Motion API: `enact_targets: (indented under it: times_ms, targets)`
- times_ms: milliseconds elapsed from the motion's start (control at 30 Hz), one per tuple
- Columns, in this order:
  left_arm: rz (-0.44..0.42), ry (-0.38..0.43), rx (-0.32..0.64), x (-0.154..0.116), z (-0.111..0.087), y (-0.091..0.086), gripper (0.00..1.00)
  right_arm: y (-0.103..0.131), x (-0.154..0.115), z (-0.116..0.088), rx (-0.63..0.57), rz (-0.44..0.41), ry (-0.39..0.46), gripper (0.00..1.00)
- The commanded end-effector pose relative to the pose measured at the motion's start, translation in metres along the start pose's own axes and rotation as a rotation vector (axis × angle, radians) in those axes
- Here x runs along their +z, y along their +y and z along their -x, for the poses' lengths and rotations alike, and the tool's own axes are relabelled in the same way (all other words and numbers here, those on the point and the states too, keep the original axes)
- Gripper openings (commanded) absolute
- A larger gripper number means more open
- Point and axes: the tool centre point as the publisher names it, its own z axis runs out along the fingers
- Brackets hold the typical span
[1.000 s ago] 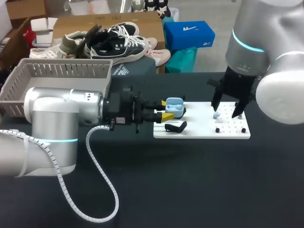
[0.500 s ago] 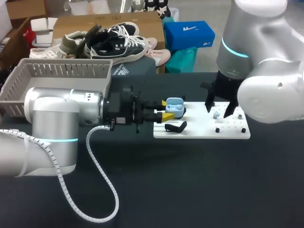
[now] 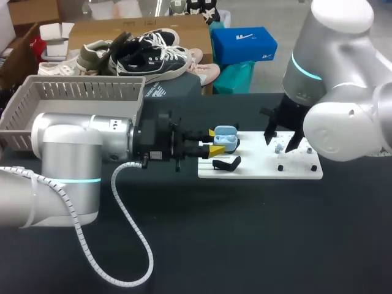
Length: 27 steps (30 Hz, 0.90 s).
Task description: Pick up each earbud case from the left stands, insert the matching earbuds, close the lid, and place the case in the box.
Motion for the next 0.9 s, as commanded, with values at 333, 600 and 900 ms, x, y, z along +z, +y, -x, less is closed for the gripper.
enact_targets:
  times_ms: [333,600,900]
  targets:
    - [0.006,-0.001,0.002,0.0,0.0,-0.002,0.0,-0.011,0.007,-0.006,0.02,0.071,-0.031,0.47]
    - [0.006,-0.001,0.002,0.0,0.0,-0.002,0.0,-0.005,0.011,-0.001,0.006,0.076,-0.029,0.45]
    - [0.006,-0.001,0.002,0.0,0.0,-0.002,0.0,-0.002,0.013,0.004,-0.006,0.068,-0.026,0.44]
